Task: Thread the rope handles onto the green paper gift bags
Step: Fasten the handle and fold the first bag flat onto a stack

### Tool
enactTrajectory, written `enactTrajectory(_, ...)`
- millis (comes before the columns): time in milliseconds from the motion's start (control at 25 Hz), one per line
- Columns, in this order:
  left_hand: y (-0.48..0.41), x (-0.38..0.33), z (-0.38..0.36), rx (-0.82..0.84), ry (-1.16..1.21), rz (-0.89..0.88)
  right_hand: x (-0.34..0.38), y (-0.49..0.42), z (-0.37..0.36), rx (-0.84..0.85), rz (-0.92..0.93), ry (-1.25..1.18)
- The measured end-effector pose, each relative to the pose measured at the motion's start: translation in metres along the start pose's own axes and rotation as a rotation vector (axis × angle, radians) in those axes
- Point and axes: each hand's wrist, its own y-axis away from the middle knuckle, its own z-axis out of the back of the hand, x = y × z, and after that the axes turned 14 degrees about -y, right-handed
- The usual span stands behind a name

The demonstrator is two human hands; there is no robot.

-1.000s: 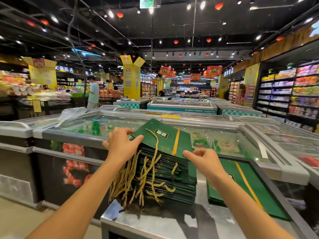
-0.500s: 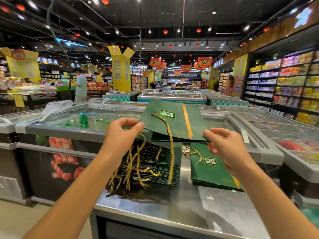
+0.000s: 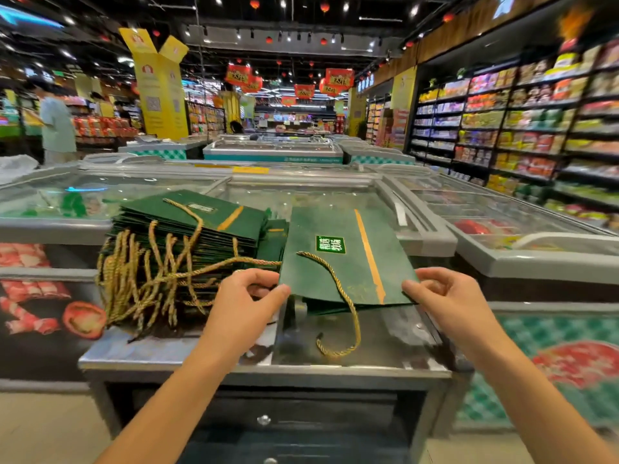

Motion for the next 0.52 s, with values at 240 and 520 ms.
enactTrajectory(240, 0.012, 0.03, -0.03, 0.054, -0.336, -0.06, -0.037, 0.009, 0.009, -0.022, 0.144, 0.588)
enactTrajectory(520, 0.014, 0.034, -0.03, 0.078, -0.371, -0.082, -0.027, 0.039, -0.027, 0.203, 0.452, 0.481)
